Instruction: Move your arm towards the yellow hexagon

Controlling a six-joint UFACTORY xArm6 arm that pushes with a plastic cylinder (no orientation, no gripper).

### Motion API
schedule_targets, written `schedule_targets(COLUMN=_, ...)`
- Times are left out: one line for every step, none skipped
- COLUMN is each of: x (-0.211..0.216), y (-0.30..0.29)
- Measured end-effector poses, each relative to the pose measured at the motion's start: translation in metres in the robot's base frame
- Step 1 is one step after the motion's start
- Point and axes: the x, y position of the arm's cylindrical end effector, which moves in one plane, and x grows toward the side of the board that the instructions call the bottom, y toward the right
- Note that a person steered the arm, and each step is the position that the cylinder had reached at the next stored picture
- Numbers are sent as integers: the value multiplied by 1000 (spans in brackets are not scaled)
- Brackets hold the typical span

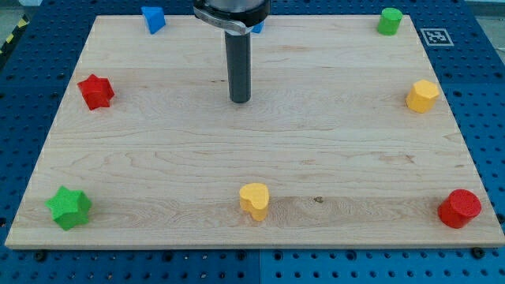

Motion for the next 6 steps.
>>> schedule_targets(x=0, y=0)
schedule_targets(x=0, y=0)
schedule_targets(x=11, y=28)
schedule_targets(x=23, y=111)
schedule_targets(x=34, y=206)
schedule_targets(x=82, y=248)
